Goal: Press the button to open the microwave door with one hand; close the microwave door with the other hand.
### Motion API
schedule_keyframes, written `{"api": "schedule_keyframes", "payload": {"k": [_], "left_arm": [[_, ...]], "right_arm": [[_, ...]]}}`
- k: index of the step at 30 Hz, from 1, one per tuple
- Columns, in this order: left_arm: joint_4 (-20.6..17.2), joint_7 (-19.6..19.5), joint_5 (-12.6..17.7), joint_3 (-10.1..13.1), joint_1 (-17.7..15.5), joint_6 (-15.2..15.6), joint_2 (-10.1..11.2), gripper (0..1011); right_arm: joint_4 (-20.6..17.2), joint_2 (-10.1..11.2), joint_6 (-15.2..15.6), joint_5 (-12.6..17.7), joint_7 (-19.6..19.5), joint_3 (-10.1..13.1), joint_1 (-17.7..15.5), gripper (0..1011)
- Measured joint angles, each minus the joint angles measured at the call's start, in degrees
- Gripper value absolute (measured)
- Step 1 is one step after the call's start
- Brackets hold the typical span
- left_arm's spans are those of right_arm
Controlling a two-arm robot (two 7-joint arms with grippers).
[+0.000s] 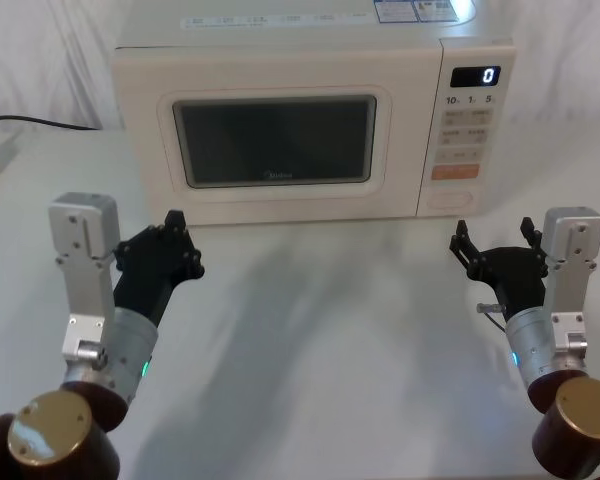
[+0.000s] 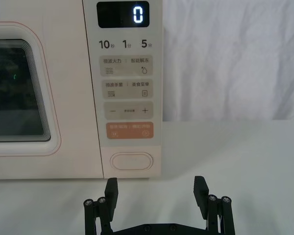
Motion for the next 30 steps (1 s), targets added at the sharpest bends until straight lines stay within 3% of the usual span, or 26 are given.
{"api": "schedule_keyframes", "payload": {"k": [6,19,30], "left_arm": [[-0.53,0.48,0.08,-1.32,2.30,0.38,-0.43,0],[-0.32,0.24,-1.78,-3.48,3.42,-0.03,-1.62,0],[-0.26,0.24,-1.56,-3.22,3.36,-0.08,-1.40,0]], "right_arm": [[0.00,0.00,0.00,0.00,0.00,0.00,0.00,1002],[0.00,0.00,0.00,0.00,0.00,0.00,0.00,1002],[0.00,0.00,0.00,0.00,0.00,0.00,0.00,1002]]}}
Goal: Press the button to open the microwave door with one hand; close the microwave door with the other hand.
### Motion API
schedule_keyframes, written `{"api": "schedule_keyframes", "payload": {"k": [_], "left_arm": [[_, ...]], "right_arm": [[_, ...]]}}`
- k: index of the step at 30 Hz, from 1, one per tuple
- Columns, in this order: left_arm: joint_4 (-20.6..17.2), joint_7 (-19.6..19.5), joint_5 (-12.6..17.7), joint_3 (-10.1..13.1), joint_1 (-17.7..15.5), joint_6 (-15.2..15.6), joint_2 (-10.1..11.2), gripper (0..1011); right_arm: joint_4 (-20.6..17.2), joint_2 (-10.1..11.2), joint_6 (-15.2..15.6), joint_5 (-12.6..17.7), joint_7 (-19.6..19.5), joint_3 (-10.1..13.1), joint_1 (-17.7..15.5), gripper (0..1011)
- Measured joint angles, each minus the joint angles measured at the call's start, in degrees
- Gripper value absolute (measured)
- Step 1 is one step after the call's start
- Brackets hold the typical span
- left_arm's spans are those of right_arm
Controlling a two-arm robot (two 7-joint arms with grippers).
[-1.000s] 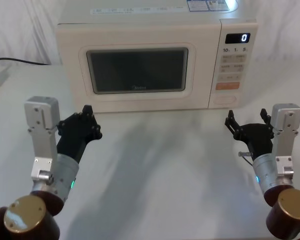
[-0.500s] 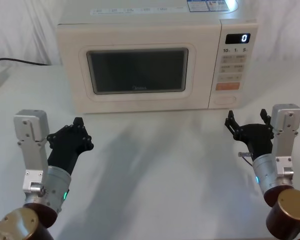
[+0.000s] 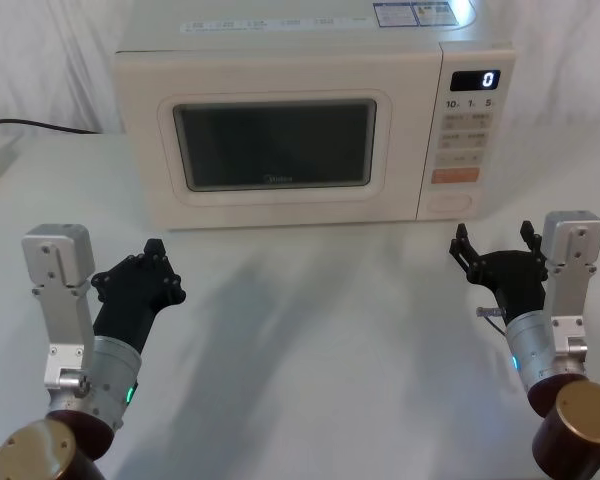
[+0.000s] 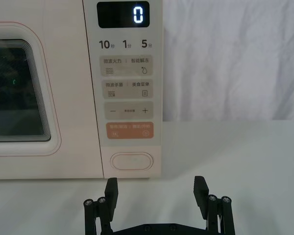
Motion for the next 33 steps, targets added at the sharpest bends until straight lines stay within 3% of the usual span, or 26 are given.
{"api": "schedule_keyframes", "payload": {"k": [9,23,28,33], "left_arm": [[0.02,-0.01,0.15,0.14,-0.05,-0.04,0.10,15],[0.01,-0.08,0.22,0.23,-0.07,-0.10,0.16,416],[0.01,-0.09,0.25,0.25,-0.08,-0.10,0.19,618],[0.01,-0.09,0.26,0.25,-0.07,-0.10,0.19,759]], "right_arm": [[0.00,0.00,0.00,0.00,0.00,0.00,0.00,1002],[0.00,0.00,0.00,0.00,0.00,0.00,0.00,1002],[0.00,0.00,0.00,0.00,0.00,0.00,0.00,1002],[0.00,0.00,0.00,0.00,0.00,0.00,0.00,1002]]}}
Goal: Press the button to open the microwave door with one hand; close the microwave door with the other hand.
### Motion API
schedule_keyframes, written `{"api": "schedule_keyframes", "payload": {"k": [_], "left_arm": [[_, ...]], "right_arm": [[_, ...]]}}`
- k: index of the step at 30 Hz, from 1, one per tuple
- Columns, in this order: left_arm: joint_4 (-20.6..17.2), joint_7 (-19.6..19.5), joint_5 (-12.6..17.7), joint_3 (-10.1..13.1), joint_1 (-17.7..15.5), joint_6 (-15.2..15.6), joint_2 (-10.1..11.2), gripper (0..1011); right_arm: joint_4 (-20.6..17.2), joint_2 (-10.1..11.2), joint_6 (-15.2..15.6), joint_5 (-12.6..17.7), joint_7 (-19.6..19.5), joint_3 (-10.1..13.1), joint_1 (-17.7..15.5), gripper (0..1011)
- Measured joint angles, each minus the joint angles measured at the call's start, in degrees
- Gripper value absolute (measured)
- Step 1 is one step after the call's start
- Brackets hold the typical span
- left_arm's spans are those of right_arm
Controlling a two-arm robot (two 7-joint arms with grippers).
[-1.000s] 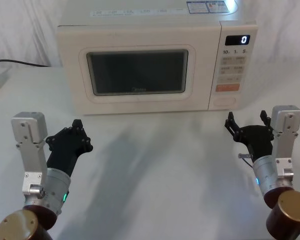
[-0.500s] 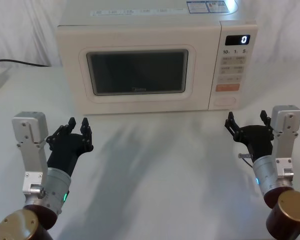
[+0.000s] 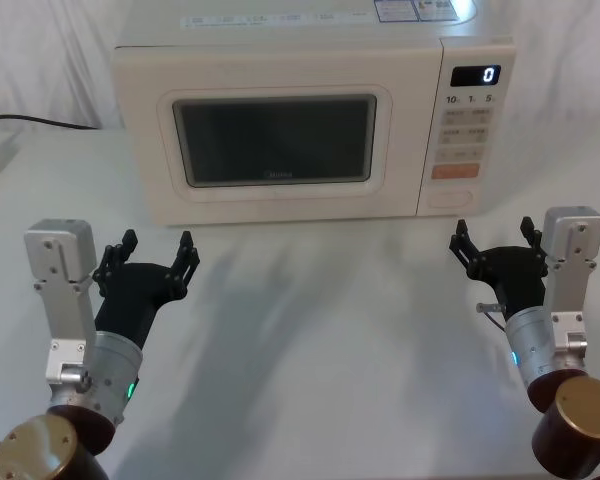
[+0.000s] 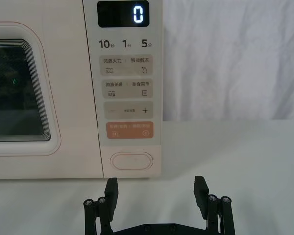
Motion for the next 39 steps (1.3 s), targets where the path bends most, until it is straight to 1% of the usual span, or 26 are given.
{"api": "schedule_keyframes", "payload": {"k": [1,3,4,5,10,39], "left_arm": [[0.00,0.00,0.00,0.00,0.00,0.00,0.00,772],[0.00,0.00,0.00,-0.01,0.00,0.00,0.00,851],[0.00,0.00,0.00,-0.01,0.00,0.00,0.00,867],[0.00,0.00,0.00,-0.02,0.00,0.00,0.00,919],[0.00,0.00,0.00,-0.02,0.00,0.00,0.00,1001],[0.00,0.01,0.00,-0.02,0.00,0.00,0.00,1001]], "right_arm": [[0.00,0.00,0.00,0.00,0.00,0.01,0.00,1002],[0.00,0.00,0.00,0.00,0.00,0.00,0.00,1002],[0.00,0.00,0.00,0.00,0.00,0.00,0.00,1002],[0.00,0.00,0.00,0.00,0.00,0.00,0.00,1002],[0.00,0.00,0.00,0.00,0.00,0.00,0.00,1002],[0.00,0.00,0.00,0.00,0.00,0.00,0.00,1002]]}}
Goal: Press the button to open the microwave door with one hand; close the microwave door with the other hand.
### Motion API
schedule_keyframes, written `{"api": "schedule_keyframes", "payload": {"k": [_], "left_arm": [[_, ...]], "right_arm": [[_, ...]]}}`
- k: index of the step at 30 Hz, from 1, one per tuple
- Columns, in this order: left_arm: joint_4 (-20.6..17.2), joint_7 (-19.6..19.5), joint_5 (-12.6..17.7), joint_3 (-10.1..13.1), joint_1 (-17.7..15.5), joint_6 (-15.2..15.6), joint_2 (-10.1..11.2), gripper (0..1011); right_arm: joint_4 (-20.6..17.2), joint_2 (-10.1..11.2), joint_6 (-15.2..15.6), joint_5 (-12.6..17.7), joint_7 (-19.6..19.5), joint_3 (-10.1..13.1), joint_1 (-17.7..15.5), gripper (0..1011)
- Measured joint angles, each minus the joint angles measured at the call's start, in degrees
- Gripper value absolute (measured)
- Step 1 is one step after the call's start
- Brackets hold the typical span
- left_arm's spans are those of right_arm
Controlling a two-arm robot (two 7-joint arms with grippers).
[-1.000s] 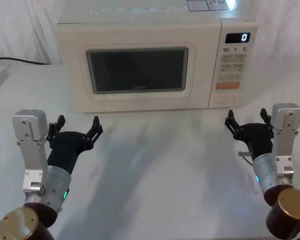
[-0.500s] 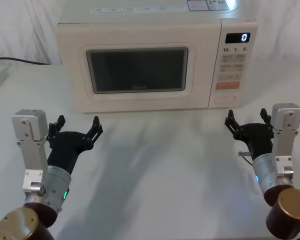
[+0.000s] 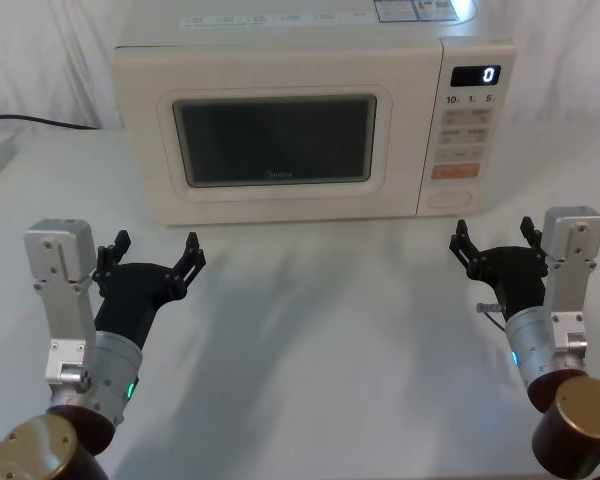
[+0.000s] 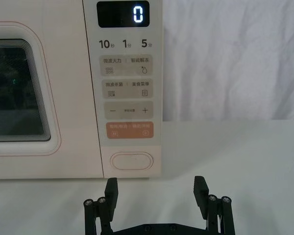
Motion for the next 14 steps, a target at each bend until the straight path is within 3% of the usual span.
{"api": "schedule_keyframes", "payload": {"k": [14], "left_arm": [[0.00,0.00,0.00,0.00,0.00,0.00,0.00,1001]], "right_arm": [[0.01,0.00,0.00,0.00,0.00,0.00,0.00,1002]]}}
